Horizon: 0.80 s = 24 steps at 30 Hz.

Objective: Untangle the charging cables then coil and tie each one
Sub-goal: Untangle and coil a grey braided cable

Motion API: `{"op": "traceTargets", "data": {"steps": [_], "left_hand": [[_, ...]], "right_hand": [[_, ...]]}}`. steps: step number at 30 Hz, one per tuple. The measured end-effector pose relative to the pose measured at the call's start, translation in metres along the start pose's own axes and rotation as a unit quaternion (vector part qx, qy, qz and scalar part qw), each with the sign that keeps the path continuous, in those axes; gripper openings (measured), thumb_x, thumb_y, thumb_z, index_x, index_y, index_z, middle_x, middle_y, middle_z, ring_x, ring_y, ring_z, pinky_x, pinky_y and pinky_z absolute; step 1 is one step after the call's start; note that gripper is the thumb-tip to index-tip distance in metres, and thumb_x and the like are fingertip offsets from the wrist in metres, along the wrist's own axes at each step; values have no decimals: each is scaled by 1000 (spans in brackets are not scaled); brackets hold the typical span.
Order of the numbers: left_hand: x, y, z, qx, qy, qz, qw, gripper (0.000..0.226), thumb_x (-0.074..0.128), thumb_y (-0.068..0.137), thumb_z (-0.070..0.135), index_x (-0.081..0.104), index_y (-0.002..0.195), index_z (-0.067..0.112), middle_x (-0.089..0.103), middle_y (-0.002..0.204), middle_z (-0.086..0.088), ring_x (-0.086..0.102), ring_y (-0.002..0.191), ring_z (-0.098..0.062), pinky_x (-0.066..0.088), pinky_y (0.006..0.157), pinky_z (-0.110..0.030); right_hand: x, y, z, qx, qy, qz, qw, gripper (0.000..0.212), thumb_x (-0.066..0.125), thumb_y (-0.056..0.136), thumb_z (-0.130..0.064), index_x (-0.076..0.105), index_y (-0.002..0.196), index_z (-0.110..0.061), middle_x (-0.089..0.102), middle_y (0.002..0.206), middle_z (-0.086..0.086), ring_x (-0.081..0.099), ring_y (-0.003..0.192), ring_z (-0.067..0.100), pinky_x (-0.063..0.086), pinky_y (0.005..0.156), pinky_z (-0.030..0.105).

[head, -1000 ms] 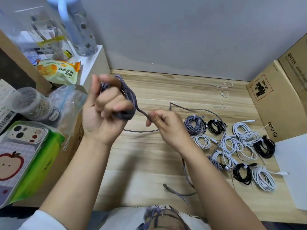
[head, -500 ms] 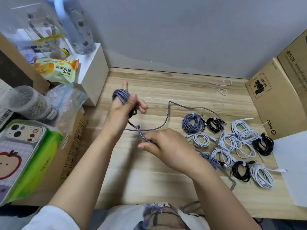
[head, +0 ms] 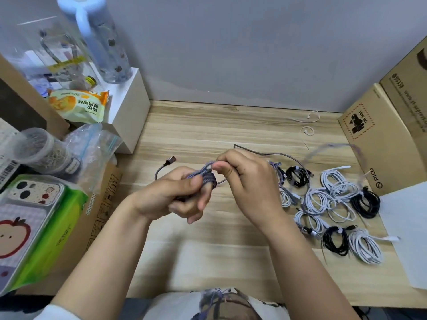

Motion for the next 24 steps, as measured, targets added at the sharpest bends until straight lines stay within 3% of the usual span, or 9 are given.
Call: {"op": "traceTargets", "data": {"steps": [2, 5, 10, 12, 14, 18, 20, 22, 24], "left_hand": [[2, -1, 6, 55, -82, -51, 994, 28, 53, 93, 39, 61, 79, 16, 22, 39, 9, 18, 35, -9, 43, 55, -20], [11, 1, 20, 140, -250, -108, 952, 21, 44, 99, 20, 55, 92, 3, 19, 42, 8, 15, 38, -9, 37, 60, -26], [9, 5, 44, 205, -341, 33, 917, 26, 44, 99, 17, 50, 110, -6, 32, 54, 0, 31, 50, -15, 38, 73, -30], [10, 11, 43, 221, -260, 114, 933, 37, 46, 96, 22, 46, 120, -7, 41, 57, 1, 39, 50, -12, 46, 75, -28], [16, 16, 38, 218, -157, 206, 941, 52, 43, 91, 32, 40, 128, -5, 46, 56, 9, 43, 46, -3, 49, 70, -22], [9, 19, 34, 229, -29, 398, 888, 51, 36, 89, 32, 37, 131, 2, 46, 52, 12, 41, 45, -3, 49, 65, -19], [2, 18, 32, 231, 38, 441, 866, 36, 40, 97, 26, 44, 131, 13, 53, 54, 11, 47, 48, -5, 48, 75, -26], [-2, 19, 27, 223, 146, 408, 873, 24, 43, 95, 27, 64, 104, 33, 59, 58, 8, 54, 55, -7, 36, 103, -38], [-5, 21, 16, 193, 286, 393, 853, 30, 41, 94, 30, 65, 77, 24, 61, 61, 2, 60, 61, -8, 15, 117, -38]], "right_hand": [[-1, 0, 2, 20, -5, 1, 1000, 33, 38, 90, -50, 53, 78, -23, 46, 62, -14, 51, 60, 23, 45, 51, 38], [2, -2, 6, 62, -3, -52, 997, 31, 30, 87, -56, 43, 85, -28, 35, 51, -14, 46, 57, 27, 43, 53, 42], [11, -7, -5, 98, 2, -148, 984, 32, 36, 91, -56, 43, 81, -26, 46, 59, -3, 53, 71, 37, 44, 62, 42], [13, -9, -9, 111, -21, -180, 977, 25, 40, 97, -44, 53, 92, -24, 59, 73, 13, 55, 81, 41, 41, 64, 41], [14, -10, -13, 126, -40, -205, 970, 25, 39, 98, -40, 55, 104, -21, 63, 86, 18, 55, 86, 40, 37, 64, 38], [20, -15, -16, 159, 32, -257, 953, 27, 48, 96, -35, 43, 72, -23, 47, 59, -1, 51, 68, 30, 33, 59, 33], [23, -19, -16, 165, 58, -282, 943, 34, 50, 95, -31, 39, 64, -23, 38, 51, -3, 46, 57, 25, 33, 54, 30], [24, -21, -16, 165, 43, -299, 939, 27, 51, 94, -32, 49, 70, -21, 39, 53, -3, 48, 62, 26, 34, 58, 31], [23, -19, -16, 160, -12, -309, 938, 26, 51, 93, -34, 60, 77, -15, 45, 60, -1, 51, 73, 27, 35, 62, 32]]}}
Point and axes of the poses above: each hand's wrist, its own y-axis towards the middle knuckle, its own x-axis out of the palm, z = x × y, the point moved 3 cm from there along y, towards the middle knuckle
